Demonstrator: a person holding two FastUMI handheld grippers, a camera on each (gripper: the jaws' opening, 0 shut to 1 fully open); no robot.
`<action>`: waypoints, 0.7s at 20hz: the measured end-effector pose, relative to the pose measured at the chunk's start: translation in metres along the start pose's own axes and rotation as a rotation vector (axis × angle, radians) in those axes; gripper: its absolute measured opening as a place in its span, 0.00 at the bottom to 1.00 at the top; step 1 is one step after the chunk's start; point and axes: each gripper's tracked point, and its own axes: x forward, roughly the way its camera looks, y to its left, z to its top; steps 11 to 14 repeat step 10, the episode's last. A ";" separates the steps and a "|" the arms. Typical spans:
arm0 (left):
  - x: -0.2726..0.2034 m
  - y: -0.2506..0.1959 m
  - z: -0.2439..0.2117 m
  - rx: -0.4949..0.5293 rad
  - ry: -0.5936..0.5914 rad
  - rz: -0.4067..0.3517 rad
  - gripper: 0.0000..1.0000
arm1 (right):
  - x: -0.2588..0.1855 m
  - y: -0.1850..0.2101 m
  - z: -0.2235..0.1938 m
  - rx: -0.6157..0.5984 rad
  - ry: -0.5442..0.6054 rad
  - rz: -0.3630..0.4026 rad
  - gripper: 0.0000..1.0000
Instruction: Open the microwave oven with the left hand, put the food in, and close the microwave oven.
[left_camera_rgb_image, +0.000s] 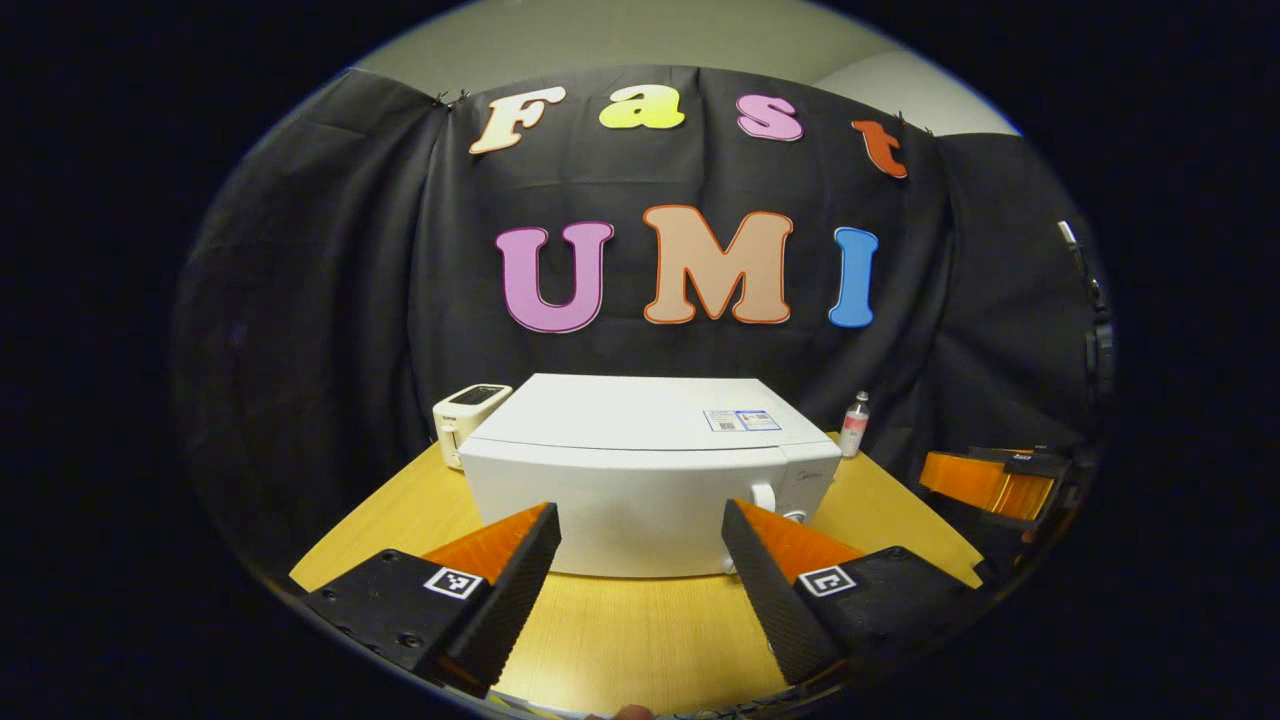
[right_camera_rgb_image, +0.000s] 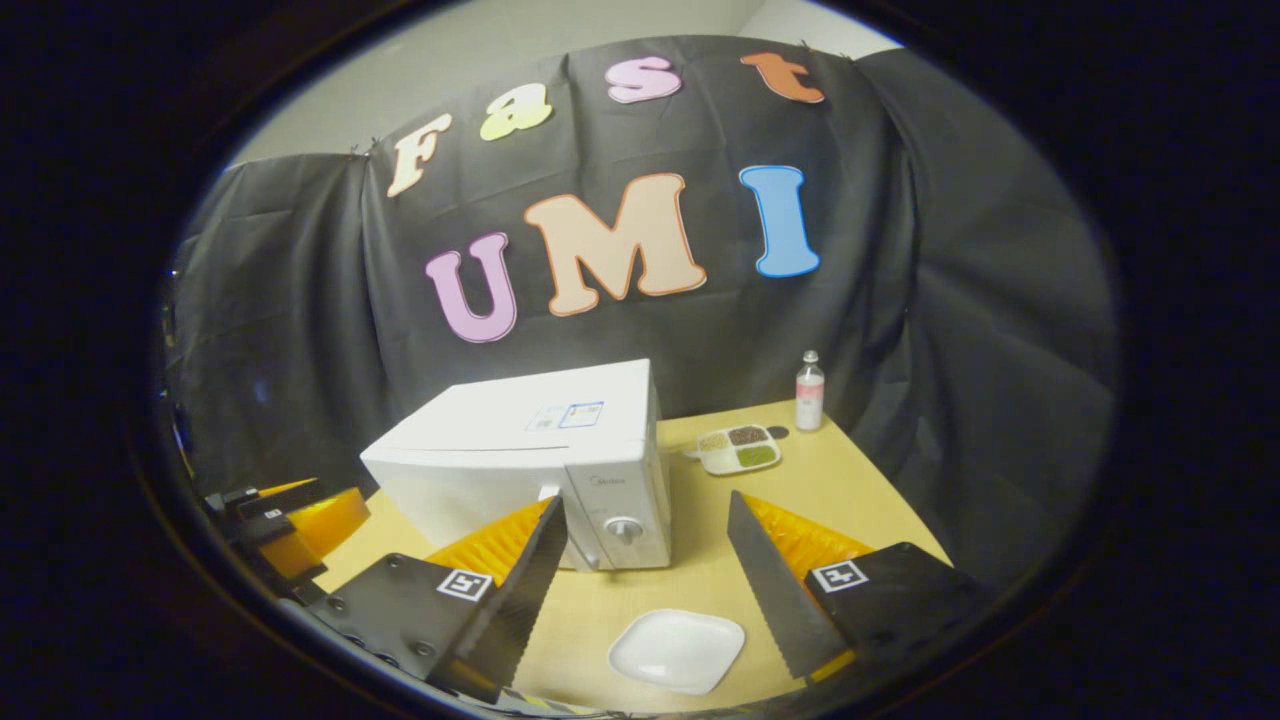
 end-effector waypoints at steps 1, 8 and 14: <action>-0.001 0.003 0.001 -0.003 -0.003 0.004 0.96 | -0.003 -0.002 0.004 -0.004 -0.009 -0.005 0.91; -0.003 0.013 0.022 -0.036 -0.043 0.028 0.96 | -0.017 -0.014 0.021 0.014 -0.049 -0.031 0.91; -0.001 0.010 0.023 -0.047 -0.041 0.018 0.96 | -0.020 -0.020 0.023 0.007 -0.055 -0.040 0.91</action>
